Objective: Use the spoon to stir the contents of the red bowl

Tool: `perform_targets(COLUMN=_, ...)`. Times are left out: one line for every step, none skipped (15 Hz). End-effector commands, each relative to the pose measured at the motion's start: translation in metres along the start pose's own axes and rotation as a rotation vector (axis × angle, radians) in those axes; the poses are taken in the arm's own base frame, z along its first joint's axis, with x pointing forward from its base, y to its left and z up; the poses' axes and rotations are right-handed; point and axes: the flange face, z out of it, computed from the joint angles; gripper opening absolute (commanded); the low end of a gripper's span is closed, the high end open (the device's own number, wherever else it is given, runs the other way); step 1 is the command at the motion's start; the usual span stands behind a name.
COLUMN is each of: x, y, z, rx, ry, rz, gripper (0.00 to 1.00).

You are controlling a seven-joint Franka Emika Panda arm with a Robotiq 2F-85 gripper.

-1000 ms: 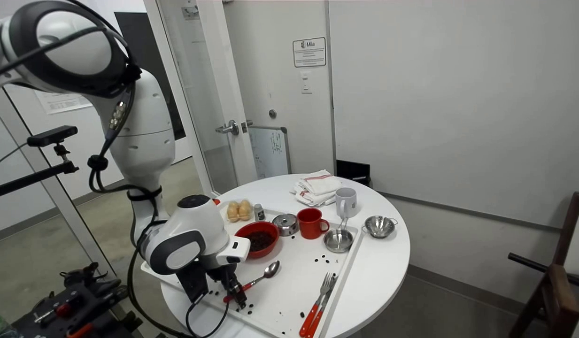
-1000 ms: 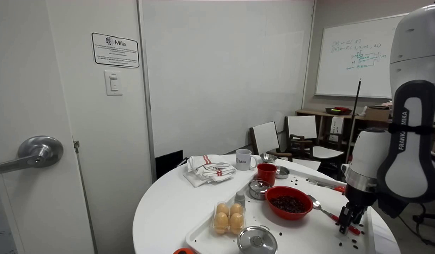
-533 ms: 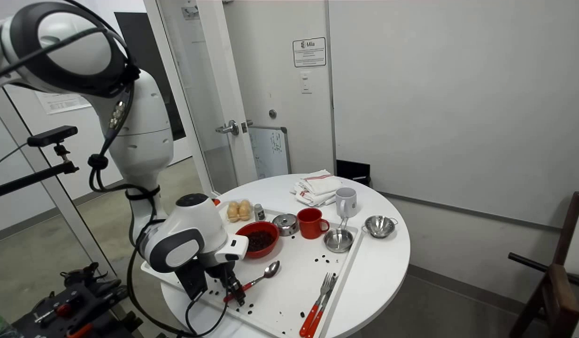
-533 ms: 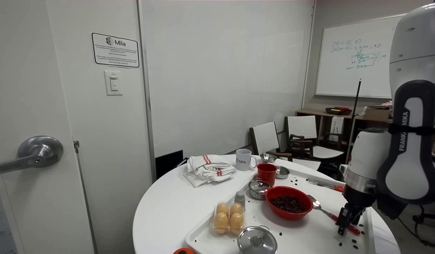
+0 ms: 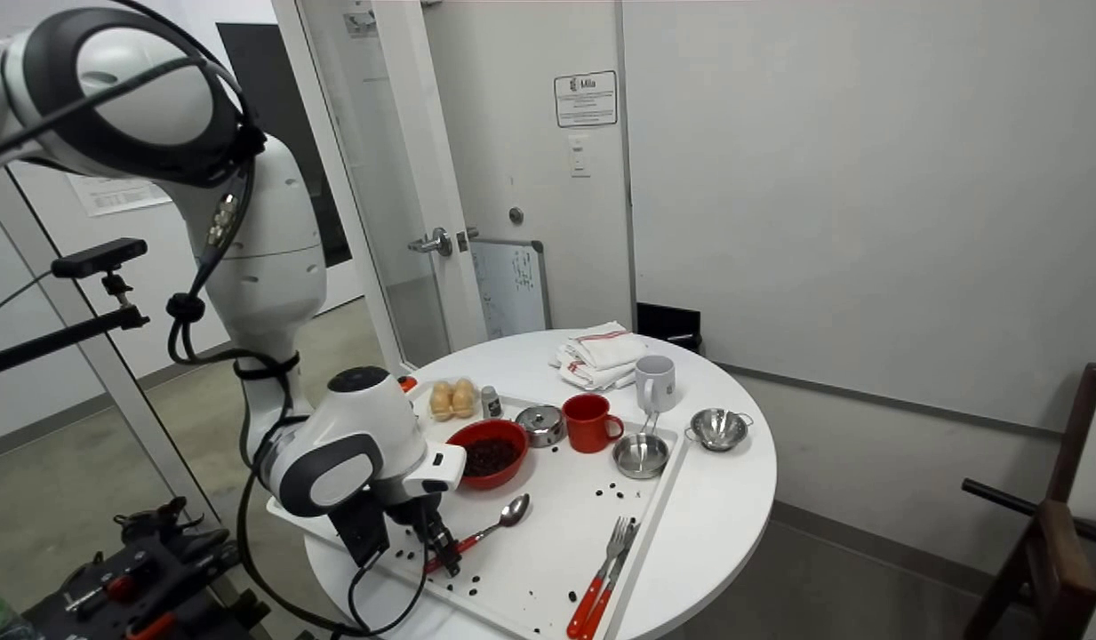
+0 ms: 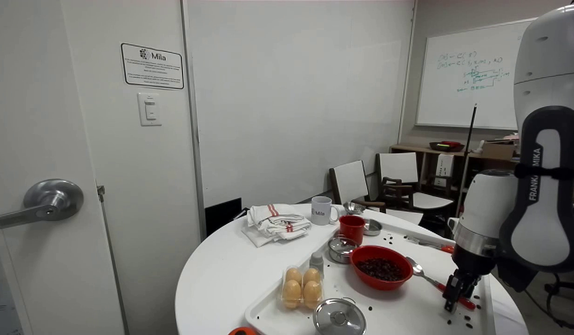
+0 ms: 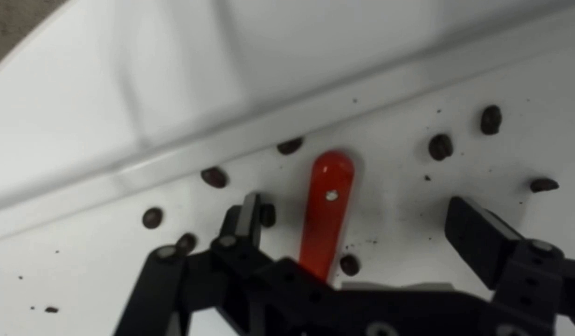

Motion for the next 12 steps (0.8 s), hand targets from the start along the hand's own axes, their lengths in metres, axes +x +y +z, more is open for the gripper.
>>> perform_targets(x=-0.0073, y=0.0050, z=0.0068, rx=0.016, ry=0.004, rz=0.022, gripper=1.00)
perform_targets(x=-0.0087, y=0.0062, z=0.0075, rx=0.019, ry=0.011, rz=0.034, gripper=1.00)
perform_targets(x=0.0001, y=0.0022, z=0.0003, rx=0.007, ry=0.003, rz=0.013, gripper=1.00)
perform_targets(x=0.0004, y=0.0028, z=0.0002, rx=0.008, ry=0.004, rz=0.015, gripper=1.00)
perform_targets(x=0.0008, y=0.0028, z=0.0000, rx=0.008, ry=0.005, rz=0.015, gripper=1.00)
perform_targets(x=0.0008, y=0.0027, z=0.0000, rx=0.008, ry=0.005, rz=0.015, gripper=1.00)
perform_targets(x=-0.0025, y=0.0024, z=0.0019, rx=0.004, ry=0.006, rz=0.007, gripper=1.00)
perform_targets(x=-0.0049, y=0.0026, z=0.0026, rx=0.004, ry=0.008, rz=0.001, gripper=1.00)
perform_targets(x=-0.0066, y=0.0035, z=0.0023, rx=0.004, ry=0.012, rz=-0.003, gripper=1.00)
perform_targets(x=0.0006, y=0.0024, z=-0.0001, rx=0.007, ry=0.006, rz=0.012, gripper=1.00)
perform_targets(x=0.0007, y=0.0024, z=-0.0001, rx=0.007, ry=0.006, rz=0.012, gripper=1.00)
perform_targets(x=0.0007, y=0.0024, z=-0.0001, rx=0.007, ry=0.006, rz=0.012, gripper=0.98)
